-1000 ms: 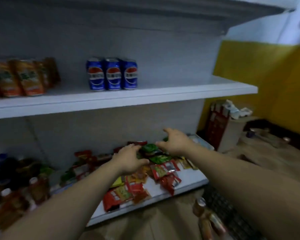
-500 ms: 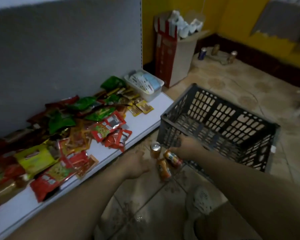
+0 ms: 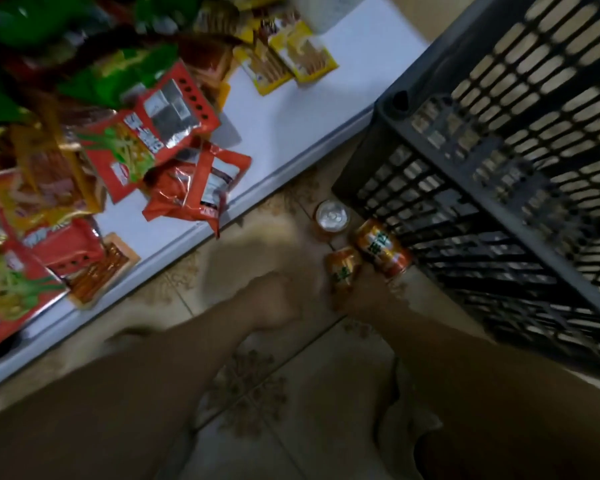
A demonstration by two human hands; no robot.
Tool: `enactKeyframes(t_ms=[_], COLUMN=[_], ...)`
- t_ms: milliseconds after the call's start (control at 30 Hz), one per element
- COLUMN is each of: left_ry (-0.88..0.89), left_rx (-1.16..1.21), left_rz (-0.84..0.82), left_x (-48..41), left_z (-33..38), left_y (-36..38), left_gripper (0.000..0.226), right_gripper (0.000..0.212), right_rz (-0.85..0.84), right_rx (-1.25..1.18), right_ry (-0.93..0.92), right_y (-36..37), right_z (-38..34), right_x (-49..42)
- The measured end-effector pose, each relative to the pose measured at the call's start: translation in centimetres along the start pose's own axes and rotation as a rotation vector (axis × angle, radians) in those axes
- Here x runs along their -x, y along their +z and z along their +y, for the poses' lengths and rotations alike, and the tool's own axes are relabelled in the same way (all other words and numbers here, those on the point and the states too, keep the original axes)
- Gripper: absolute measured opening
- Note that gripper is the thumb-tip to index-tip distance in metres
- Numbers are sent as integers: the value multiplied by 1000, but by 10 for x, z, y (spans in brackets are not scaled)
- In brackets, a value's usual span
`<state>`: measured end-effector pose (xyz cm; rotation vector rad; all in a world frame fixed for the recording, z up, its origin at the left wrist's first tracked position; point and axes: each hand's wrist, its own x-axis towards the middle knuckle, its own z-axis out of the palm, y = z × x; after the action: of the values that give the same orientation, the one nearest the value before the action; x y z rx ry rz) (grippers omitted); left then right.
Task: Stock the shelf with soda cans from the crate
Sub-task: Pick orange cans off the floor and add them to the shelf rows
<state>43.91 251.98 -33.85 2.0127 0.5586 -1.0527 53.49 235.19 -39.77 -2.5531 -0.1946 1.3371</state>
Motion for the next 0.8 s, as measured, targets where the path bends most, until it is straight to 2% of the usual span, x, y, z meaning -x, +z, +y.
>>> enactKeyframes(t_ms=[100,200,267,333,367,433,467,567,633,733,800], left_ry=[-53,-92,-97,-47,-32,-13,35,192,248,343,387], left_rx=[79,106,218,294,362,515,551,627,673,754,762], left_rz=[-30,-30,-22,59,118,168,271,456,594,761,850], left_x=[-2,15,38,71,89,133,156,227,279,354,398], left_z=[-14,-14,-5,4,10,27,34,46,50,52,46], left_y=[17,21,12,4,0,-9,-12,-23,-31,-44,-52], left_gripper=[67,73,59,25,27,58,64,58,59,61,63], right_gripper=[90,71,62,55,46,32,32,47,61,70,91], right_rz=[66,6,7,-35,-46,-32,-34,-1,5,46,77], right_rx=[-54,-318,-463,-586,-640,-756,-793,-843,-825,-786,-709], right_ry=[88,99,89,36,-20,-151,-203,-355,-460,-664,-829], right_y=[8,8,1,-13,-22,-37,-45,-60,-74,-97,-108], right_z=[-3,-9,-17,-40,-50,-72,-84,-121,-147,-186,-212], right_x=[-7,1,22,62,84,128,154,223,271,343,392])
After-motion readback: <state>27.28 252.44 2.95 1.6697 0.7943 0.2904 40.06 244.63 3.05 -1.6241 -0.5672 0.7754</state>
